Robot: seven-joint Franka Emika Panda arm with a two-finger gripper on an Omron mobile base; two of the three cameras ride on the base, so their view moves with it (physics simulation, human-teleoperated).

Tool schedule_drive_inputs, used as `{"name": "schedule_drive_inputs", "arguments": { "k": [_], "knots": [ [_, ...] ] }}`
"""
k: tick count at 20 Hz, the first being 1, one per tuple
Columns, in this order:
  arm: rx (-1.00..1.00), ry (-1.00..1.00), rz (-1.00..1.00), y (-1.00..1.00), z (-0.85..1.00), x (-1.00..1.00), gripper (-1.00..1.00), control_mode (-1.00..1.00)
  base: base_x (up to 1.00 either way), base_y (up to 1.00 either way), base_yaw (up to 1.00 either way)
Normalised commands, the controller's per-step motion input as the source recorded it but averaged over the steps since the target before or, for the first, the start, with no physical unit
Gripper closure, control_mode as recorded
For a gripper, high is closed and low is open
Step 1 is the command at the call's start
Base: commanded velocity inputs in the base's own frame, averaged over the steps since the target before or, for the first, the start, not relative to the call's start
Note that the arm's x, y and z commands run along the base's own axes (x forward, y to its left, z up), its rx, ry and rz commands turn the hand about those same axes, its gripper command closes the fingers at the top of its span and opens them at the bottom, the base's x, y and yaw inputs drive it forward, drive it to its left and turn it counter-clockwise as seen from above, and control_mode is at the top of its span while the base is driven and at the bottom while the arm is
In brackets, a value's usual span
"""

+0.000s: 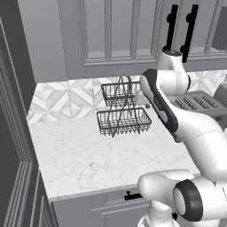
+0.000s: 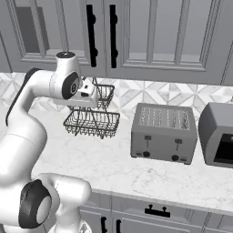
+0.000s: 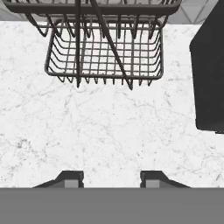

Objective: Take a straw from the drawer in front and place it inside the glass cup on the dining counter.

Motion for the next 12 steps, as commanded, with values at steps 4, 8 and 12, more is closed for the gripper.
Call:
{"name": "schedule_drive_inputs", "arguments": {
  "k": [4, 8, 12],
  "knots": [
    [0.0, 0.0, 0.0, 0.0, 0.0, 0.0, -1.0, 1.0, -0.16, -0.05, 0.02],
    [0.0, 0.0, 0.0, 0.0, 0.0, 0.0, -1.0, 1.0, -0.46, -0.49, 0.21],
    [0.0, 0.0, 0.0, 0.0, 0.0, 0.0, -1.0, 1.0, -0.47, -0.74, 0.38]
  ]
}}
